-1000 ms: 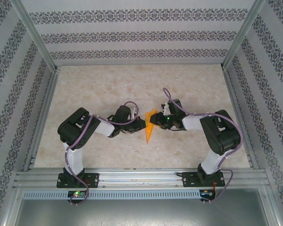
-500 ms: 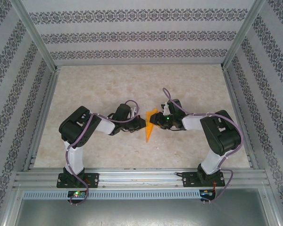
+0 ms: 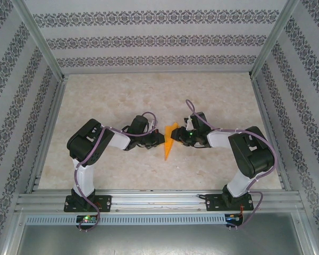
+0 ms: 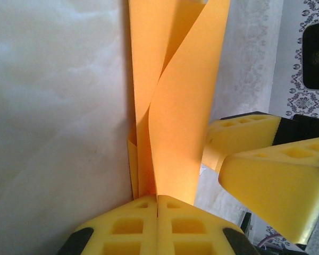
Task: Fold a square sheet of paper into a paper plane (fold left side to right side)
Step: Fold the wing for the fifth time at the center of the table.
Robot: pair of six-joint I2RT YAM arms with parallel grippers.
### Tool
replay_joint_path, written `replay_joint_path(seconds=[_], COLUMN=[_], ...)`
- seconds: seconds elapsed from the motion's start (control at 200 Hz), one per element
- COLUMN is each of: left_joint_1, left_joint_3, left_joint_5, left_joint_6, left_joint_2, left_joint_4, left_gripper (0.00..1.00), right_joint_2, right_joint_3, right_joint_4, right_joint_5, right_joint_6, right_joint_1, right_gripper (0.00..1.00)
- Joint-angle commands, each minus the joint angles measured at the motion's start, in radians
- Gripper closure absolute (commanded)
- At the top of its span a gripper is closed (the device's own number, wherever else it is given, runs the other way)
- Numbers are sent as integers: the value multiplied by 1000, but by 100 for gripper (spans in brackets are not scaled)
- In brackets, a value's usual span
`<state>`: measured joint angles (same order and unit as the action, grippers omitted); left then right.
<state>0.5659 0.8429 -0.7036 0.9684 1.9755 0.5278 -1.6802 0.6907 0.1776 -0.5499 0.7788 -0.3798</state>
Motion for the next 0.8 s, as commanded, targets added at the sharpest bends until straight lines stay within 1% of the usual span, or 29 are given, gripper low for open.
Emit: replay_joint_path(seconds=[0.0,0.125,0.21,0.3,0.57,0.669,0.794], left_joint_1=[5,5,5,5,5,5,5], left_joint_3=[25,29,33,36,38,41,45], left_joint_5=[91,95,98,98,105,108,110], left_joint_6=[-30,-30,-31,-31,-33,-33,-33], left_joint_2=[76,79,79,81,80,82,83], left_joint_4=[-54,-67,-77,-83,-101,-110,-118], left_gripper=[98,98,98,99,100,100,100], right_joint_2=[46,77,82,64,-7,-25,-49], right_joint_3=[-19,-15,0,21,79,87,86], right_joint_4=[-12,-10,-13,-11,11,9,8], right_joint_5=[8,-11,-28,-48,-68,-65,-59], right_joint_6=[-19,-22,-24,-20,-3,-3,-3], right_joint_1=[16,27,26,24,-8,-14,-14], right_gripper=[59,66,72,80,98,100,100])
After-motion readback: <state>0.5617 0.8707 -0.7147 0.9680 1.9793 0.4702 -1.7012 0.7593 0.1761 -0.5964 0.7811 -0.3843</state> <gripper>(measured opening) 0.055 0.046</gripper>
